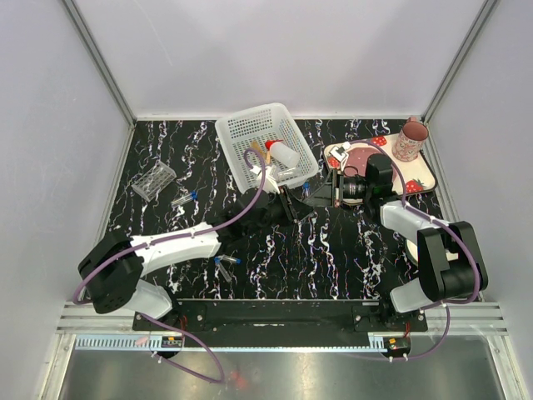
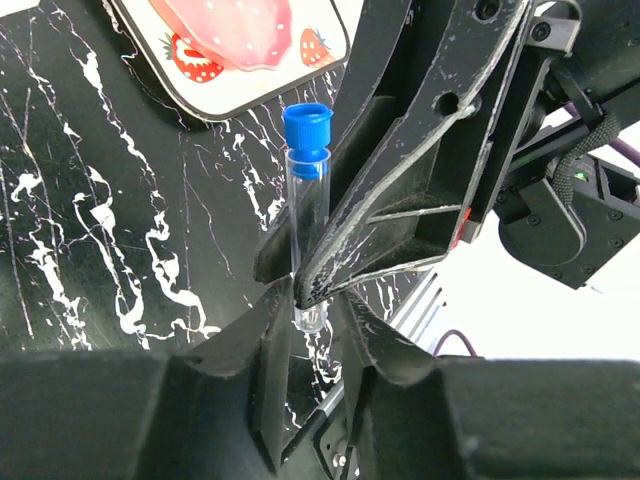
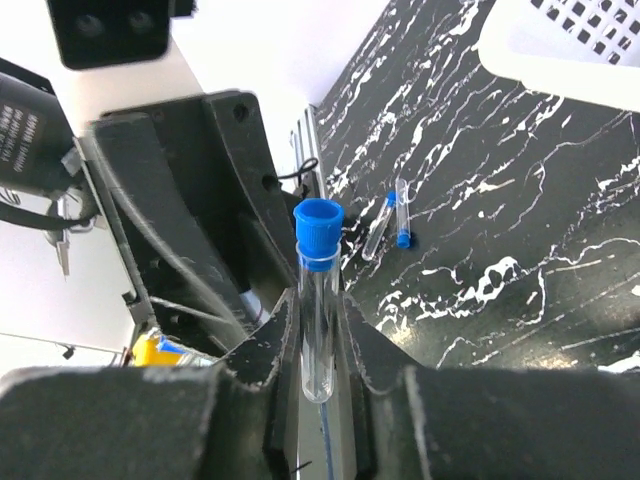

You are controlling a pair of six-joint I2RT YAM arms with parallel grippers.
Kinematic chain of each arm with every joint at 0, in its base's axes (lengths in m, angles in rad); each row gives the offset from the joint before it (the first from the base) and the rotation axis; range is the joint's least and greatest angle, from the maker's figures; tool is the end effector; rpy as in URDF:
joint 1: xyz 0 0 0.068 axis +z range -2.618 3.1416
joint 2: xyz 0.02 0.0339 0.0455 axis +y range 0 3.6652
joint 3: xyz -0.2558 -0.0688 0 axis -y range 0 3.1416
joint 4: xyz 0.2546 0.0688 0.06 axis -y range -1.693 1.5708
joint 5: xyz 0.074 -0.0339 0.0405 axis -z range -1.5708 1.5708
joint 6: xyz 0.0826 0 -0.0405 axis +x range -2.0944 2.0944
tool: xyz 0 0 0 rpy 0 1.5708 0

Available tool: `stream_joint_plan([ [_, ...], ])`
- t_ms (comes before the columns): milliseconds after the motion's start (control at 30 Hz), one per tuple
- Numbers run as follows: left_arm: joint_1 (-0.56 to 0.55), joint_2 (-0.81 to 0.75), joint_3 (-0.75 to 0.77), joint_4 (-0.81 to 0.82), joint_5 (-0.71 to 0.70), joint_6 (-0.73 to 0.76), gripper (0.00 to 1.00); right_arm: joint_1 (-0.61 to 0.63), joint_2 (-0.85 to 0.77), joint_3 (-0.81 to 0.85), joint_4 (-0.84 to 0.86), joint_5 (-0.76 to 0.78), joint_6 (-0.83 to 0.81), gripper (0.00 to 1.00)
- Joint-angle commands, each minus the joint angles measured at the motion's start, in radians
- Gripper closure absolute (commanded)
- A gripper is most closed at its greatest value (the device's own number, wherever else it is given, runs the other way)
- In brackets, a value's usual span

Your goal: Organize the chemistry lab equipment

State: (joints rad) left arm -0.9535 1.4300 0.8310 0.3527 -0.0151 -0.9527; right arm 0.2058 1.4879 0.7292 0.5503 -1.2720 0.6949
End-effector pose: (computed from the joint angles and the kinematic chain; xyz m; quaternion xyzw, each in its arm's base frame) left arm 0.2210 -0.3092 0.2346 -0.0043 0.7886 -0.4978 0.3610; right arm 0.2982 0.1429 0.2165 -0.2116 0.6969 0.6359 0.2552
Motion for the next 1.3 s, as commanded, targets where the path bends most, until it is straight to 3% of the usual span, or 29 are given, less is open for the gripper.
stream_joint_plan([
  [0,0.005,-0.066,-0.006,0.077,0.010,0.023,0.58,0.010,-0.029,0.039,-0.067,-0.020,-0.119,0.87],
  [233,0.070,-0.241,-0.078,-0.017,0.043,0.017,0.12,0.012,-0.057,0.044,-0.151,-0.052,-0.247,0.88],
  [433,0.171,-0.180,0.029,-0.176,0.236,-0.058,0.06,0.047,-0.075,0.038,-0.203,-0.102,-0.363,0.87],
  [533,0.173,-0.111,0.100,-0.195,0.311,-0.064,0.11,0.066,-0.087,0.041,-0.254,-0.112,-0.432,0.87],
  [667,0.173,-0.045,0.169,-0.216,0.366,-0.044,0.28,0.070,-0.087,0.047,-0.289,-0.115,-0.479,0.87],
  [767,0.170,-0.010,0.187,-0.227,0.386,-0.034,0.34,0.070,-0.084,0.052,-0.300,-0.116,-0.488,0.87],
  [1033,0.141,0.041,0.249,-0.345,0.357,0.031,0.54,0.078,-0.071,0.062,-0.328,-0.119,-0.511,0.87],
  [1267,0.121,0.046,0.283,-0.388,0.296,0.052,0.66,0.080,-0.069,0.065,-0.343,-0.122,-0.525,0.87],
])
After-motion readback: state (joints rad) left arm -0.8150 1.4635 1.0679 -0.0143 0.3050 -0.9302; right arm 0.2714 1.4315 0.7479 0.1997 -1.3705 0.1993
